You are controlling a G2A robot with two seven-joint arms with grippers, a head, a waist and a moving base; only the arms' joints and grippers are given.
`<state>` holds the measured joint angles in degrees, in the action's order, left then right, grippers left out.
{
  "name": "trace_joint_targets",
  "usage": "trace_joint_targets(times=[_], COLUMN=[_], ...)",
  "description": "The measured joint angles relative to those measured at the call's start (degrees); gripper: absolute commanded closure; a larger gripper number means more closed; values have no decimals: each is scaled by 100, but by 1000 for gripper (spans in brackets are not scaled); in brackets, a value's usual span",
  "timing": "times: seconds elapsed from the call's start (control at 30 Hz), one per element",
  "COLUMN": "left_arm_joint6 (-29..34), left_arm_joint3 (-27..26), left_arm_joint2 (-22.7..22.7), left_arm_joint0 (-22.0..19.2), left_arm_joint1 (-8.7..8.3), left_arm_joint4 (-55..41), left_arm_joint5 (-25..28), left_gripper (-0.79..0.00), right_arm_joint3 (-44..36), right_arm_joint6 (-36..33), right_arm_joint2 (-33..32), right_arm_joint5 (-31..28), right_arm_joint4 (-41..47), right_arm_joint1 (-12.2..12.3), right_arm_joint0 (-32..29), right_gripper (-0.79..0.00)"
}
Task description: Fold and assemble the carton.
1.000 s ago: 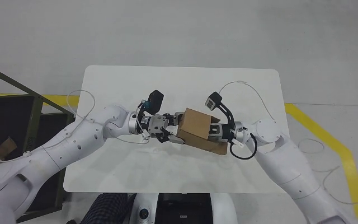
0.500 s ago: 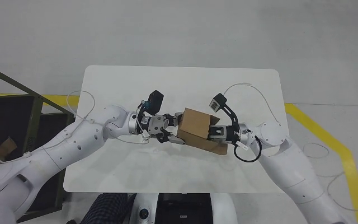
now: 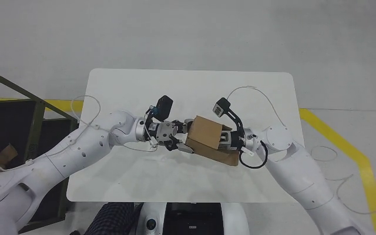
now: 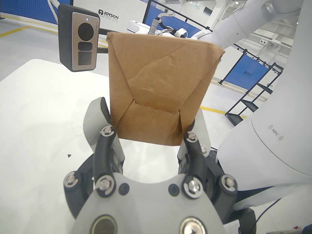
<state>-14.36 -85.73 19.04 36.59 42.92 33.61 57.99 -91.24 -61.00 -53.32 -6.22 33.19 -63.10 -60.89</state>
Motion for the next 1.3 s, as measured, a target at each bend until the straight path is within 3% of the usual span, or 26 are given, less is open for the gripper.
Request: trace_joint_targets(times=[0.33,0.83,1.1,1.3], left_arm_joint6=[-244,-841,-1082,-1075], left_arm_joint3=[78,240,194,104], left_arm_joint2=[142,568,763,842], left_arm_joint0=[70,586,836,908], left_arm_joint1=[-60,-392,-530,-555], left_arm_joint4=[68,472,768,886], left_arm_joint5=[0,1,1,1], left_gripper=[-394,-388,-391,-403], right_arm_joint3=[-37,-211,-956,-1839], right_arm_joint6=[45,473,12,33], right_arm_joint2=[-568,-1762,-2405,-2351], right_arm_joint5=[53,168,-110,-53], right_arm_joint4=[-211,-392,-356,-800], right_arm_joint1=[135,375,516,557], right_arm_joint0=[-318,-1079,-1876,-2423], right_gripper=[0,0,0,0])
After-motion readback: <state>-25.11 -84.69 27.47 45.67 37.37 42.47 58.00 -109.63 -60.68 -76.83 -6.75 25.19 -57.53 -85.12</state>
